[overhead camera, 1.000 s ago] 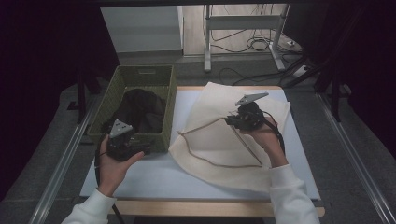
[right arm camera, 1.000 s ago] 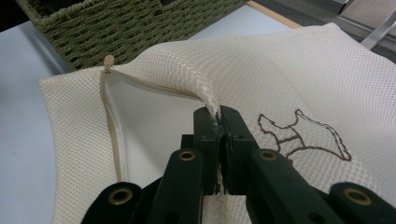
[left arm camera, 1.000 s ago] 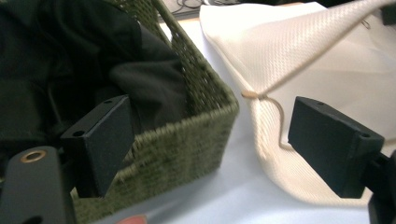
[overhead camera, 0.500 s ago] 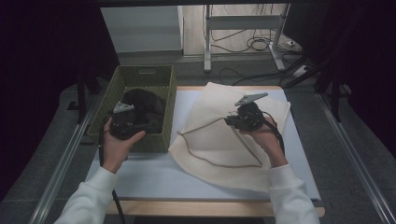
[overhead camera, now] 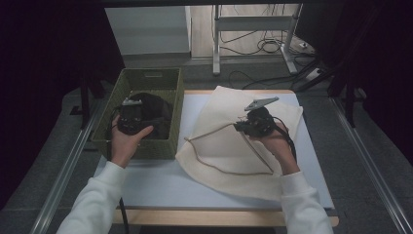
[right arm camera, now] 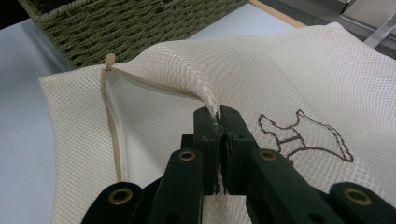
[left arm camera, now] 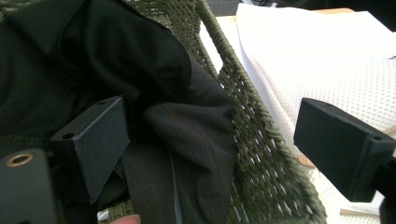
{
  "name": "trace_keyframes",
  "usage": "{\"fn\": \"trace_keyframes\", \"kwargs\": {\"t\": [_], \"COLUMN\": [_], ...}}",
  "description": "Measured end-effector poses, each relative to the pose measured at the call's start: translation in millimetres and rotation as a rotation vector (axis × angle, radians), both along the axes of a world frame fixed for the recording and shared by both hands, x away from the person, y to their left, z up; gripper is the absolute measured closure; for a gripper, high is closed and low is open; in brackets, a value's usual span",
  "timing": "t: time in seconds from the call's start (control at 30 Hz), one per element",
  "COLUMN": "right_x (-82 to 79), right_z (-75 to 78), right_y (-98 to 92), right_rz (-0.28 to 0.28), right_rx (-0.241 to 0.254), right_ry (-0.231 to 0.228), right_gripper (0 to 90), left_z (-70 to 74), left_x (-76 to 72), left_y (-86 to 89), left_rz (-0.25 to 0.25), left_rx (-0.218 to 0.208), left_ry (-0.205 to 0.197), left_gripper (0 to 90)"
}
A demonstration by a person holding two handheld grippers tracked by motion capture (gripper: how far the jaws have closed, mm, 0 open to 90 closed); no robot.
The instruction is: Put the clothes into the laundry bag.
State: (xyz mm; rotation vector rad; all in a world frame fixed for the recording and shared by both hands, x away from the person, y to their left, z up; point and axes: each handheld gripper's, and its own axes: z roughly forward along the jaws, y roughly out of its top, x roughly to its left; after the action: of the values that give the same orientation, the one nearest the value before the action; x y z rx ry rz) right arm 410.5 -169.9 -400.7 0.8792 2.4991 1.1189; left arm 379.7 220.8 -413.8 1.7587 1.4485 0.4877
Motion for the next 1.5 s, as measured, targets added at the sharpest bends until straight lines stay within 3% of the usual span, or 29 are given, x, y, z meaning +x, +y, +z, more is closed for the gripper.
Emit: {"fn": "trace_keyframes", "kwargs": {"t": [0.2,0.6,0.83,1.07,1.2,1.4,1.5], "right_x": [-0.3,-0.1,-0.5,0.0,0.8,1.0,1.2], "right_z": [0.1,-0.4,0.5,0.4,-0.2,-0.7,-0.9], "right_y": [0.5,0.9,0.0,-0.9,-1.3,-1.1,-1.5], "right_rz": [0.000,0.001,-0.001,0.000,0.000,-0.001,-0.004], "right_rx": [-0.003,-0.007,-0.007,-0.006,-0.004,-0.008,-0.010], "right_ry": [-0.002,-0.003,-0.006,-0.006,-0.003,-0.002,-0.002], "right_gripper": [85.9,85.8,85.8,85.8,85.7,85.6,85.6], "left_z": [-0.6,-0.2,-1.8,-8.1,-12.9,-18.1,-17.4], "left_x": [14.2,41.5,55.2,66.7,72.6,82.1,87.3], "left_y": [0.5,-4.5,-3.2,3.0,4.3,3.4,1.8], "left_rz": [0.016,0.030,0.072,0.121,0.137,0.150,0.155], "left_rx": [-0.013,0.034,0.019,-0.064,-0.049,-0.060,-0.032], "left_ry": [0.030,0.073,0.081,0.113,0.124,0.148,0.145], "left_gripper": [8.5,10.8,10.7,8.2,7.2,5.9,4.8]}}
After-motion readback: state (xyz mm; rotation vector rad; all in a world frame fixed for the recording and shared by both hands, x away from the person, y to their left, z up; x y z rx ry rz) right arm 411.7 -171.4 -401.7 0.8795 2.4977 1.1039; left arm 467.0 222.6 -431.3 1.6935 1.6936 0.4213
